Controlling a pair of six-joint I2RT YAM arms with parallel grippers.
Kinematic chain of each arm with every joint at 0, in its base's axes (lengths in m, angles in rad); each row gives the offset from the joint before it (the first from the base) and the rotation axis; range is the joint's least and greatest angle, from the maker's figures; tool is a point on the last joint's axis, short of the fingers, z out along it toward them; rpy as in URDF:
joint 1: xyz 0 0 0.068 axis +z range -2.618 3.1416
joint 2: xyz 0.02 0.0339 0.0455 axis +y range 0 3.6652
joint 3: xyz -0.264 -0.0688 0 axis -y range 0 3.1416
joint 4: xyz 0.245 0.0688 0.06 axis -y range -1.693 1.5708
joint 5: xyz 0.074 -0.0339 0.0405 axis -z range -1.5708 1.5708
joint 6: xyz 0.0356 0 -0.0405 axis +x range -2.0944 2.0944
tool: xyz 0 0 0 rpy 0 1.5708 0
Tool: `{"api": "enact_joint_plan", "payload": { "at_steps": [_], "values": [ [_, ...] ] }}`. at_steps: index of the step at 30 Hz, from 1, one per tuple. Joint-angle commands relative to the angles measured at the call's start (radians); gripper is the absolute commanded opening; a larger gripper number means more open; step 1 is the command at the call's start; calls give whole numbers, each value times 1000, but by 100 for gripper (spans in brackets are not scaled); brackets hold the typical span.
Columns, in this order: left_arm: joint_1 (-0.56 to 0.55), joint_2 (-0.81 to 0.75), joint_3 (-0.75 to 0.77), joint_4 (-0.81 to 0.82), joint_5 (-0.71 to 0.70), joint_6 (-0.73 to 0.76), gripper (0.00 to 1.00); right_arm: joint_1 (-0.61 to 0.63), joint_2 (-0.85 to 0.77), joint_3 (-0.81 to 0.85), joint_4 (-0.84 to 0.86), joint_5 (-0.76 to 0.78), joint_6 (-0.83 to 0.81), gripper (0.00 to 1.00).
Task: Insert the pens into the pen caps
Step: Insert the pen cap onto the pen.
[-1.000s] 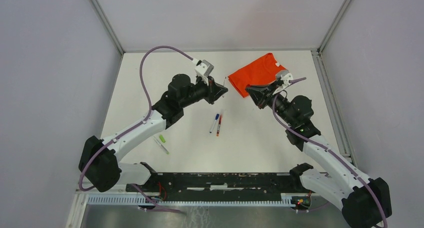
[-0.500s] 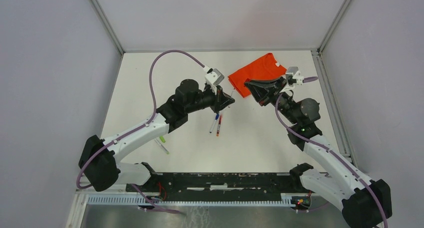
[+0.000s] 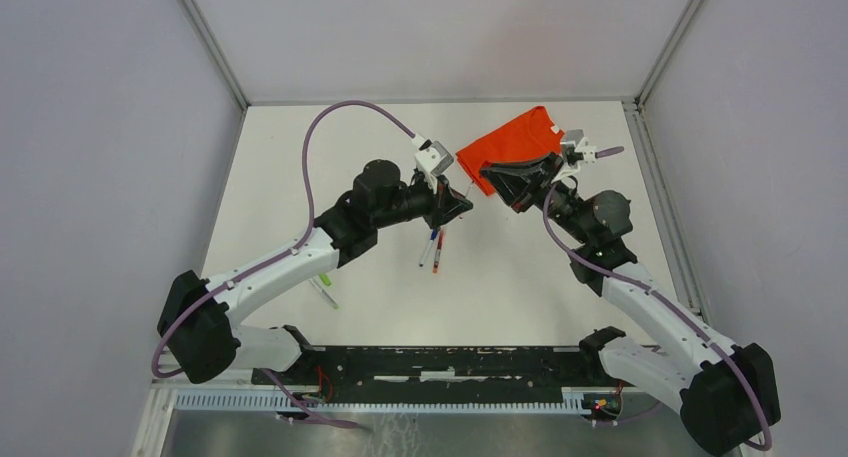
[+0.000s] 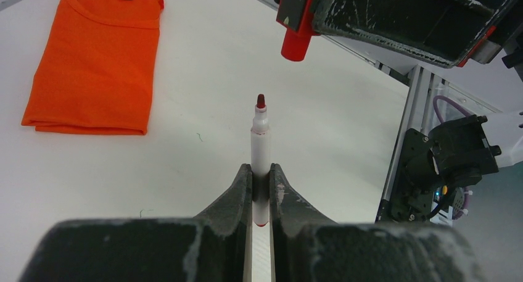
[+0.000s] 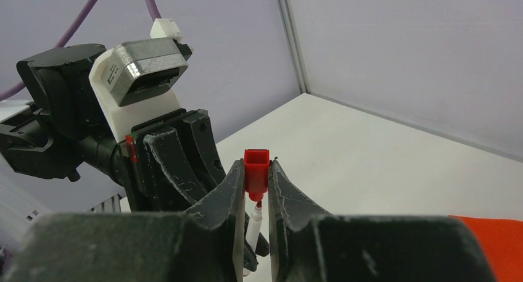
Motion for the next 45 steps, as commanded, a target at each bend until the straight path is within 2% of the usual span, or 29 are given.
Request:
{"api": "enact_joint_plan", "payload": {
  "at_steps": [1, 45],
  "values": [
    [-6, -1, 45, 5, 21, 52, 2, -2, 19, 43, 89, -58, 40, 0],
    [-16, -14, 39, 1, -6, 65, 2, -2, 58, 41, 28, -88, 25, 0]
  ]
}}
